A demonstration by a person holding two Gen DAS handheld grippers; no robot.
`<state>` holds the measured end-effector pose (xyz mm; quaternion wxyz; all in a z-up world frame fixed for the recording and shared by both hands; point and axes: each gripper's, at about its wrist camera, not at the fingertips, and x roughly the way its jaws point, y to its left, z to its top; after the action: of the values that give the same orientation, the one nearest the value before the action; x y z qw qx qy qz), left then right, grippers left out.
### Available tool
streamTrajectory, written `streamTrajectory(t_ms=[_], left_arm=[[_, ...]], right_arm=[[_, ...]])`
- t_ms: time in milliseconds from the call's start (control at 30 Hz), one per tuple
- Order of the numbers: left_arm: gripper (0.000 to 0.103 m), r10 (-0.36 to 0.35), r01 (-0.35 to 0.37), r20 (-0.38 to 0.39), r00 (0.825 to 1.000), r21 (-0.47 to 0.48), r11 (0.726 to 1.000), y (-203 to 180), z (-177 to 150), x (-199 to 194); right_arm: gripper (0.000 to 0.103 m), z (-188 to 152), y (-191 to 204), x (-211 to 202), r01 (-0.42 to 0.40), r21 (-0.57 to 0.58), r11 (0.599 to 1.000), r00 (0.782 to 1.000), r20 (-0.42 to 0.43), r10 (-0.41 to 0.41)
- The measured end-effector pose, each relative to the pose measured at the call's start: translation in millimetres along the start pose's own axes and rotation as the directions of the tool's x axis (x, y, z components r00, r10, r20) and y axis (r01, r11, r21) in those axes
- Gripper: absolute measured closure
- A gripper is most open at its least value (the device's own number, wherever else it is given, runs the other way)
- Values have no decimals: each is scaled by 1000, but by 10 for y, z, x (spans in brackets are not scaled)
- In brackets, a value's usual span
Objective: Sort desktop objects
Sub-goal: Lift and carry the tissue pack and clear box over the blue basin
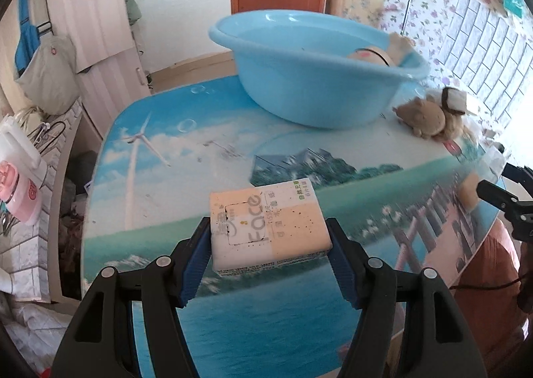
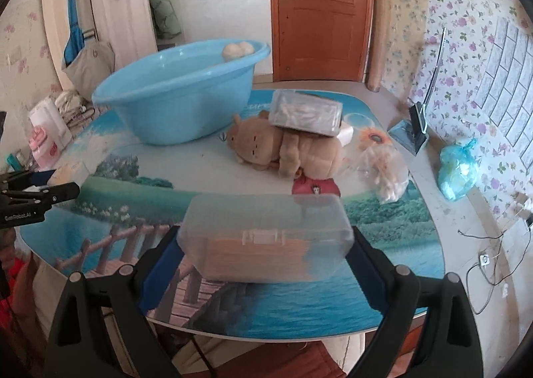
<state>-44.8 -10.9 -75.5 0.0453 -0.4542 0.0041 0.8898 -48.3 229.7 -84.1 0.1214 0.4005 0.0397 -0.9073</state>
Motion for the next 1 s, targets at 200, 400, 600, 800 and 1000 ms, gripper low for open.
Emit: streamTrajectory(t_ms=[200,400,600,800,1000], left_arm=[[37,7,-6,-16,1000,15,1000,-56,-44,70],[27,23,-23,-16,1000,28,999,-61,-63,124],[27,5,-5,7,1000,8,1000,-22,-67,139],[39,-9,9,44,999,8,1000,-21,-18,34],[39,-14,13,144,990,8,1000,-39,161,-307]], right_arm=[[3,-7,15,48,6,-11,1000,1000,7,-6],[3,10,67,112,29,-48,998,1000,0,-29],[10,-4,52,104,21,-51,998,1000,18,-20],[10,41,46,2,-54,-24,998,998,43,55],[10,204,208,-192,-114,-65,991,987,104,121]])
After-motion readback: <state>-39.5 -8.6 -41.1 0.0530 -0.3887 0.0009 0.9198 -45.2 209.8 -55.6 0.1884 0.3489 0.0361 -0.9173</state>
